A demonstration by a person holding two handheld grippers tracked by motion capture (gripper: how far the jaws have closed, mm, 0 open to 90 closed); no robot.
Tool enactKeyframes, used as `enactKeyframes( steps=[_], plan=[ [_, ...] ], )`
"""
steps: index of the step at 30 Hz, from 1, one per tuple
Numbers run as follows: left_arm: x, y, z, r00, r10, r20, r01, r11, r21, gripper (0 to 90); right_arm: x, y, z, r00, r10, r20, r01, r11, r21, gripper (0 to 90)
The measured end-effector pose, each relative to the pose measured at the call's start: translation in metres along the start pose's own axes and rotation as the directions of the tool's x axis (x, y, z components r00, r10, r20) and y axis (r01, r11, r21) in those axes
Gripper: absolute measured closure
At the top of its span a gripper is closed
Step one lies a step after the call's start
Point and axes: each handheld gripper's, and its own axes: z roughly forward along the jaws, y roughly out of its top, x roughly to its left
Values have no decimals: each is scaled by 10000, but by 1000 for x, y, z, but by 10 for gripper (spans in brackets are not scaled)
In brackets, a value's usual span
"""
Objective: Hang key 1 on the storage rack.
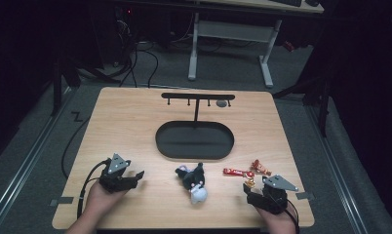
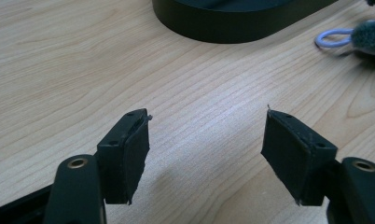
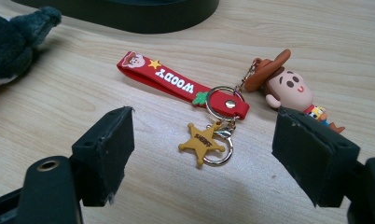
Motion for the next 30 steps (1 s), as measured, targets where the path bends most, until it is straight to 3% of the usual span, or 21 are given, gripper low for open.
enactKeyframes(
  steps=[11,20,23,24,27,30],
  plan=[
    [0,1,0,9999,106,38,-106,9999,-17,320,3,1,4,9991,-219,-354,227,9995,223,190],
    [0,1,1,9996,260,51,-260,9997,20,319,6,4,9,9983,-396,-436,441,9934,1062,222],
    [0,1,0,9996,251,90,-251,9997,-7,319,6,6,8,9973,-708,-211,730,9885,1322,236],
    [-1,1,-1,9995,278,137,-278,9996,-7,319,6,6,7,9955,-945,-93,947,9825,1607,251],
    [-1,0,-1,9994,286,207,-286,9996,-22,319,4,7,5,9965,-830,-135,840,9786,1878,254],
    [-1,0,-2,9991,258,338,-259,9997,23,318,2,12,-1,9938,-1093,-182,1103,9626,2475,260]
  ],
)
